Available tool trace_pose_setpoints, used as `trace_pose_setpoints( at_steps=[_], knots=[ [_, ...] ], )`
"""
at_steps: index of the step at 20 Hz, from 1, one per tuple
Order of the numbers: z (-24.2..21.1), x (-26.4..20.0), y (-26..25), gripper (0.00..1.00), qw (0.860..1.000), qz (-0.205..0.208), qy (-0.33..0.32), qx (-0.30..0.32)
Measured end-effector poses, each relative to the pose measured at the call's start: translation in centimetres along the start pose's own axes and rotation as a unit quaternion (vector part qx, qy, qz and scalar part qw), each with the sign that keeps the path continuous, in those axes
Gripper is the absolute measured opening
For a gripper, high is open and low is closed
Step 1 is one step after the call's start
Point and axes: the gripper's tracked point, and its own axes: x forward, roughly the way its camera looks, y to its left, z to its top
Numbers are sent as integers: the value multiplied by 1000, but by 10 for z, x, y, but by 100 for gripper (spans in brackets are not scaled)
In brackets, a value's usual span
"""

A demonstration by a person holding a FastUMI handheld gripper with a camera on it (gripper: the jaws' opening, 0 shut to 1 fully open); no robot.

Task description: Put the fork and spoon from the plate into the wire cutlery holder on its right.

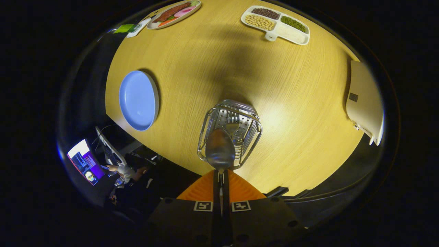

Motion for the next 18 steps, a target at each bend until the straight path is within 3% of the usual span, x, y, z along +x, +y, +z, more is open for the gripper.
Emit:
trace_pose_setpoints(
  at_steps=[9,16,17,18],
  knots=[
    [21,16,-11,7,999,-12,34,6],
    [34,12,-3,13,1000,5,-15,17],
    [34,11,-3,20,1000,5,-23,17],
    [34,9,-4,20,999,6,-34,18]
  ],
)
